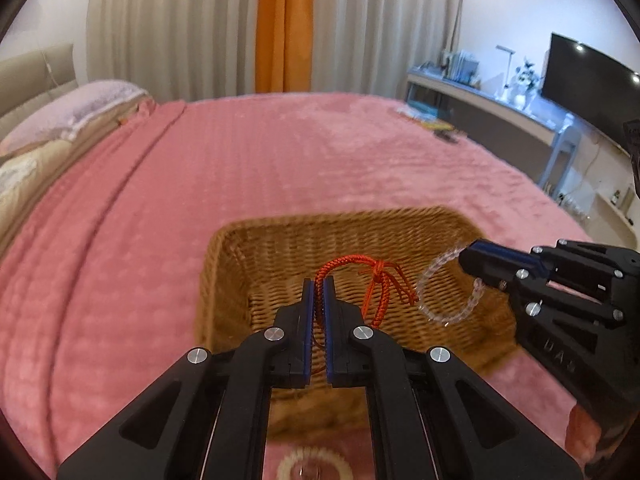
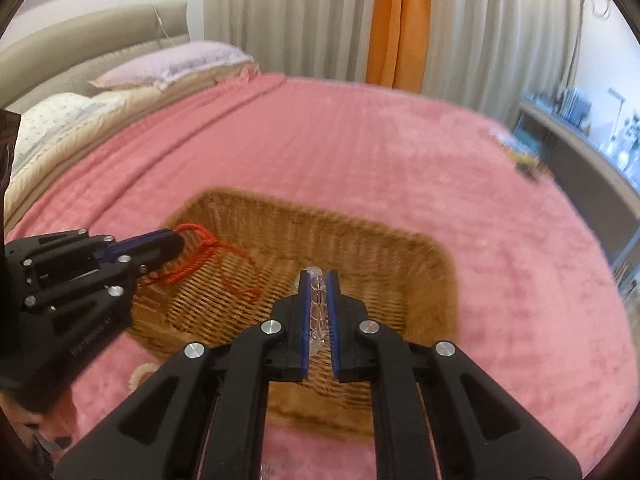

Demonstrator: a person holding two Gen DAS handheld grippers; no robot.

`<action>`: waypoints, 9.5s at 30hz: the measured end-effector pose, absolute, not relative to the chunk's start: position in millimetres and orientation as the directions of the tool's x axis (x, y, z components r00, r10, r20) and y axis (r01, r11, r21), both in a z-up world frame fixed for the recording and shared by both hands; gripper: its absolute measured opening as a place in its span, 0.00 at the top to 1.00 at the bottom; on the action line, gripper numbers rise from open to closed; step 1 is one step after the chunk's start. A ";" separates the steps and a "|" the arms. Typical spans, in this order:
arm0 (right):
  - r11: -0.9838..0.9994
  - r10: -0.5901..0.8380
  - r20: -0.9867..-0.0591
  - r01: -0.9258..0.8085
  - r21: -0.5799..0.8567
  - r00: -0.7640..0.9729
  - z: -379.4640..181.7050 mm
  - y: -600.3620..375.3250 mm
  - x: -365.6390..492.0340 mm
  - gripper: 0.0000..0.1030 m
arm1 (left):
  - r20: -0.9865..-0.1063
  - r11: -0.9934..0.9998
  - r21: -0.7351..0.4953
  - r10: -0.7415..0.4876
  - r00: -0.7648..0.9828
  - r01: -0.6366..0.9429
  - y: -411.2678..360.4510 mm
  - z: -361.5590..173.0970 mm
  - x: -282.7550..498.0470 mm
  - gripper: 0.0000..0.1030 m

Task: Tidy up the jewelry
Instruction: 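Carry both bracelets over the wicker basket and open both tools to drop them, then grasp the black watch with the left tool while the right tool grasps the purple coil hair tie, then carry the watch and hair tie into the basket and open both tools, then grasp the silver hair clip with the left tool while the right tool grasps the pink-star hair clip, then lower both hair clips into the basket and open both tools, then grasp the blue plastic hair clip with the left tool while the right tool grasps the crystal charm bracelet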

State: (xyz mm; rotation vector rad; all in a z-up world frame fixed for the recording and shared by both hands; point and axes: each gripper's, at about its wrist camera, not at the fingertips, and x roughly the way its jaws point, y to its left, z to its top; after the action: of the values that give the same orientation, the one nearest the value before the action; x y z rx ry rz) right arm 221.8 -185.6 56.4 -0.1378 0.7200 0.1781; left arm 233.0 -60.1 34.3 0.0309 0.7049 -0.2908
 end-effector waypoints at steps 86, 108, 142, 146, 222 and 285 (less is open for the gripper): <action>0.995 0.090 -0.639 -0.089 0.034 0.764 3.6 -257.1 -17.7 0.91 | -0.699 0.930 -0.268 -0.368 0.613 0.253 -41.5 -37.0 -13.5 0.92; 0.990 0.142 -0.502 -0.115 0.085 0.853 113.6 -231.4 139.8 0.91 | -0.518 0.950 -0.199 -0.311 0.797 0.241 -46.9 78.4 153.3 0.92; 0.978 0.208 -0.676 -0.136 0.158 0.707 63.9 -234.2 163.4 0.72 | -0.541 0.906 -0.287 -0.422 0.728 0.312 -15.8 72.8 149.6 0.59; 0.965 0.259 -0.609 -0.177 0.191 0.750 79.2 -236.1 102.4 0.55 | -0.491 0.904 -0.275 -0.426 0.760 0.329 -3.6 94.9 99.3 0.58; 0.955 0.294 -0.526 -0.268 0.127 0.798 91.2 -221.2 59.7 0.88 | -0.479 0.893 -0.146 -0.441 0.759 0.426 -30.0 71.7 54.0 0.89; 0.955 0.288 -0.687 -0.251 0.157 0.667 15.1 -198.3 75.8 0.63 | -0.665 0.869 -0.263 -0.478 0.573 0.419 28.9 -13.6 78.4 0.57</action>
State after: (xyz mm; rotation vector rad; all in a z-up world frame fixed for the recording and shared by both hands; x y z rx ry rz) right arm 75.8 -198.3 15.1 0.0508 0.7838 0.3045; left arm 78.4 28.9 -13.6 -0.0795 0.8034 -0.5265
